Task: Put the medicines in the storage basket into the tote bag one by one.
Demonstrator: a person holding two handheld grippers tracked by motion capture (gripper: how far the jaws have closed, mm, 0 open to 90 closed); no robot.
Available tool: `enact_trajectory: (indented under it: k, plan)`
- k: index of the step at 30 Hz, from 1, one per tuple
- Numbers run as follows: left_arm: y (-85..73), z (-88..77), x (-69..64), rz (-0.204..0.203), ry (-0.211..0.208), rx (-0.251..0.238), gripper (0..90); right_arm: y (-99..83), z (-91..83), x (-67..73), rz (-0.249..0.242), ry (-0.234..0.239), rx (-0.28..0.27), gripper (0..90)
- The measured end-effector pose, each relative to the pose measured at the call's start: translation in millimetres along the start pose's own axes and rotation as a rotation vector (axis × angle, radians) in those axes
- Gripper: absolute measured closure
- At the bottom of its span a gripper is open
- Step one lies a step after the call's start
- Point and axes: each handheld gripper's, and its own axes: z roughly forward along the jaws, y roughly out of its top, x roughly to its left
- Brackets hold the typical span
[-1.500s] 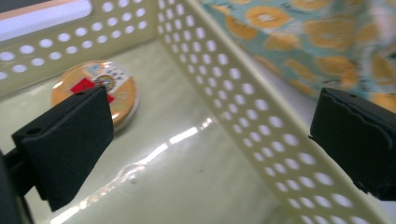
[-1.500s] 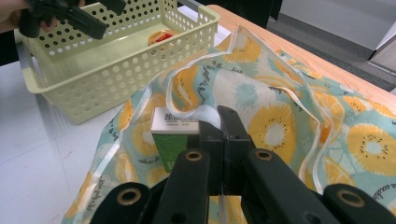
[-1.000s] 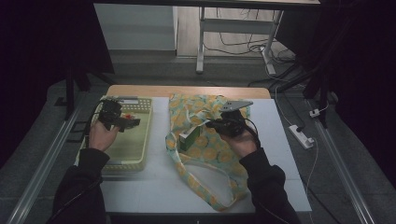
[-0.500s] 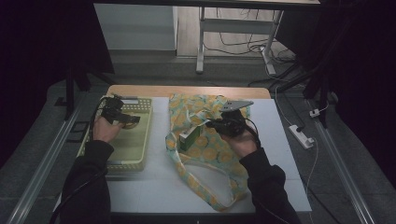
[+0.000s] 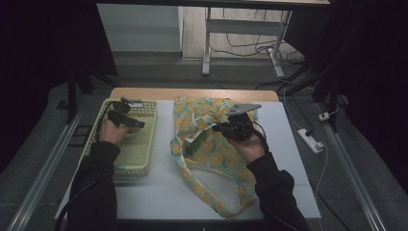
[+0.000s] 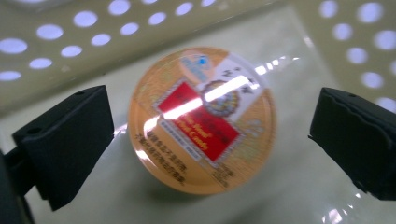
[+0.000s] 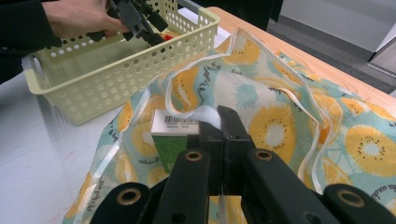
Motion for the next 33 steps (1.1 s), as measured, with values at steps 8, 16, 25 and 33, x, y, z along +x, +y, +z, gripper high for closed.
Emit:
enact_trajectory:
  k: [8, 16, 25, 33]
  plan:
    - [2.2, 6.8, -2.1, -0.001, 0.021, 0.032, 4.9, 0.4, -0.6, 0.5, -0.002, 0.0, -0.002, 89.9]
    - [3.3, 7.5, -4.7, -0.001, 0.044, 0.071, 19.5, 0.6, -0.7, 0.9, -0.003, 0.002, -0.003, 89.9]
    - [5.0, -0.6, -8.7, -0.026, 0.036, 0.058, 20.3, 0.9, -2.5, 0.2, 0.0, -0.002, -0.009, 90.0]
    - [2.9, -14.8, -9.6, -0.032, 0.016, 0.022, 20.4, 1.0, -3.4, -0.5, 0.004, -0.004, -0.015, 90.0]
